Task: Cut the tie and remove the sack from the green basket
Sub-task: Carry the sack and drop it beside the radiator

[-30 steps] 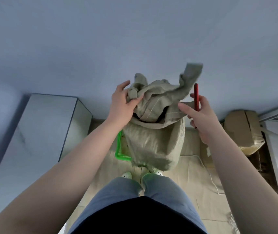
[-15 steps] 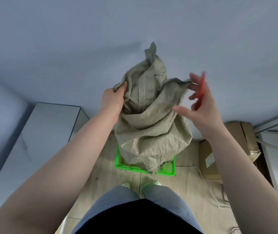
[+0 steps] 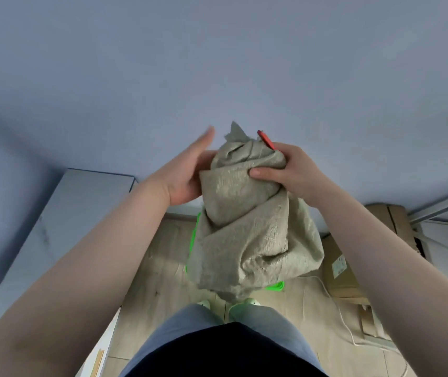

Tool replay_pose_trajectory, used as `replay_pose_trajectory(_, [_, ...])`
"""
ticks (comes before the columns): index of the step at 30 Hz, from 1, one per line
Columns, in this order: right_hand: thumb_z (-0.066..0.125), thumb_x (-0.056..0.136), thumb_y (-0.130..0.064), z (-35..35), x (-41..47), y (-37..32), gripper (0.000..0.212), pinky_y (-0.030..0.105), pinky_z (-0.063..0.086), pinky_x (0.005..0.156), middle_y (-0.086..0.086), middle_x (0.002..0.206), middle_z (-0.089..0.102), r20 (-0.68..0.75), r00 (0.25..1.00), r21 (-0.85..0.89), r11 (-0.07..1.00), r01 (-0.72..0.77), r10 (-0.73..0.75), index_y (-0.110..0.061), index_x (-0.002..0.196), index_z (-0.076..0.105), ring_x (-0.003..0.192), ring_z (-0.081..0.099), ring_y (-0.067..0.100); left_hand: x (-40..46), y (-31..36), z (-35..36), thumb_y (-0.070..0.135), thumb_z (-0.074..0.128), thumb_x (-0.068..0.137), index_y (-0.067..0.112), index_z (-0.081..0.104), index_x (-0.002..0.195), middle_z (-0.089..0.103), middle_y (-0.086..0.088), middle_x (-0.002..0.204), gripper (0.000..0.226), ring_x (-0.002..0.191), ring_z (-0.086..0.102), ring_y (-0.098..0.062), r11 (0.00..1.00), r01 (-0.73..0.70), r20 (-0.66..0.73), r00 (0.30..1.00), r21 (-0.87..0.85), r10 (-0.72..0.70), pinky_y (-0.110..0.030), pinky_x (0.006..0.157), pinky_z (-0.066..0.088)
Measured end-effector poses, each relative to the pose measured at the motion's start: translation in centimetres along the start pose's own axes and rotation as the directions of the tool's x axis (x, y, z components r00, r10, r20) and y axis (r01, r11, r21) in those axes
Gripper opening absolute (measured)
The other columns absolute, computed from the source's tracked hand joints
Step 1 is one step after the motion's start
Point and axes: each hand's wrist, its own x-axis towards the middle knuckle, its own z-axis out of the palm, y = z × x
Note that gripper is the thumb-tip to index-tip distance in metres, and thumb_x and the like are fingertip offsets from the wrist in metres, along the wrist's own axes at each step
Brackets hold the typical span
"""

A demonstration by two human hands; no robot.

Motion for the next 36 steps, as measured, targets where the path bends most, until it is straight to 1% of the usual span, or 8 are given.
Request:
replay_pose_trajectory(4, [0.079,0.077,-0.033,0.6,-0.7,0.5,0.01,0.03,0.057,0.079,-0.009,0.089,0.075,-0.235,0.966,0.085,0.992,-0.093,0.111,-0.028,0.083,0.073,0.083,0.072,0.006,0.1,-2.2,-0.5,0.073,0.065,0.066,0.043,0.044,0.129,0.056,0.0,0.132,0.072,0.123,0.055,-0.013,0.928,-0.252,-0.058,0.959,0.276,0.277,-0.036,0.102,0.044])
replay_pose_trajectory(10, [0.079,0.072,-0.043,-0.5,-1.5,0.6,0.039,0.016,0.048,0.077,-0.009,0.098,0.068,-0.259,0.963,0.102,0.994,-0.05,0.075,-0.025,0.105,0.068,0.088,0.064,0.001,0.2,-0.9,0.1,0.032,0.064,0.091,0.019,0.068,0.099,0.069,0.011,0.093,0.016,0.081,0.062,0.008,0.788,-0.331,-0.322,0.778,0.52,0.54,-0.009,0.072,0.045])
replay_pose_trajectory(16, [0.075,0.065,-0.05,-4.0,-1.8,1.5,0.088,0.011,0.043,0.074,-0.01,0.115,0.057,-0.344,0.932,0.155,0.986,-0.06,0.111,-0.022,0.142,0.042,0.092,0.056,-0.007,-0.7,0.2,-1.2,0.032,0.058,0.094,0.022,0.068,0.112,0.072,0.007,0.111,0.023,0.105,0.066,-0.006,0.852,-0.406,-0.277,0.821,0.331,0.499,-0.02,0.089,0.049])
replay_pose_trajectory(19, [0.075,0.073,-0.031,-3.0,-1.4,1.3,0.07,0.021,0.054,0.079,-0.013,0.118,0.066,-0.134,0.984,0.287,0.955,-0.073,0.115,-0.034,0.137,0.046,0.1,0.065,-0.003,-0.6,0.7,-0.8,0.035,0.059,0.089,0.023,0.069,0.107,0.073,0.009,0.102,0.024,0.099,0.066,-0.007,0.843,-0.411,-0.189,0.85,0.346,0.492,-0.021,0.087,0.05])
replay_pose_trajectory(22, [0.084,0.071,-0.018,-3.6,-1.2,1.2,0.049,0.024,0.055,0.075,-0.009,0.101,0.073,-0.329,0.933,0.339,0.94,-0.029,0.148,-0.019,0.116,0.066,0.089,0.069,0.004,-0.7,2.1,-2.4,0.045,0.068,0.08,0.025,0.07,0.099,0.072,0.004,0.101,0.028,0.101,0.066,-0.013,0.804,-0.453,-0.257,0.784,0.387,0.565,-0.035,0.095,0.05])
replay_pose_trajectory(26, [0.078,0.073,-0.005,-5.7,-1.8,0.9,0.038,0.015,0.026,0.047,-0.009,0.071,0.058,-0.283,0.951,0.41,0.912,0.006,0.121,-0.011,0.109,0.068,0.059,0.041,0.004,-0.9,3.1,-4.6,0.049,0.075,0.07,0.021,0.064,0.089,0.061,-0.005,0.094,0.036,0.093,0.058,-0.017,0.809,-0.457,-0.228,0.799,0.37,0.556,-0.041,0.09,0.044])
replay_pose_trajectory(32, [0.086,0.066,-0.03,-6.0,-1.3,0.3,0.055,0.033,0.032,0.077,0.01,0.114,0.053,-0.061,0.982,0.548,0.829,-0.115,0.177,-0.017,0.117,0.07,0.098,0.045,0.023,-0.7,3.6,-4.1,0.072,0.083,0.042,0.017,0.069,0.104,0.07,-0.008,0.108,0.083,0.106,0.065,-0.022,0.937,-0.32,-0.093,0.938,0.139,0.334,-0.037,0.093,0.053])
replay_pose_trajectory(36, [0.067,0.083,-0.024,-5.0,-0.1,-0.7,0.038,0.021,0.034,0.057,-0.002,0.1,0.059,-0.394,0.822,0.562,0.815,-0.14,0.412,-0.017,0.12,0.063,0.08,0.048,0.01,-0.5,4.1,-2.7,0.052,0.067,0.083,0.02,0.07,0.101,0.075,0.0,0.097,0.037,0.095,0.07,-0.014,0.958,-0.241,-0.22,0.937,0.156,0.271,-0.034,0.086,0.054])
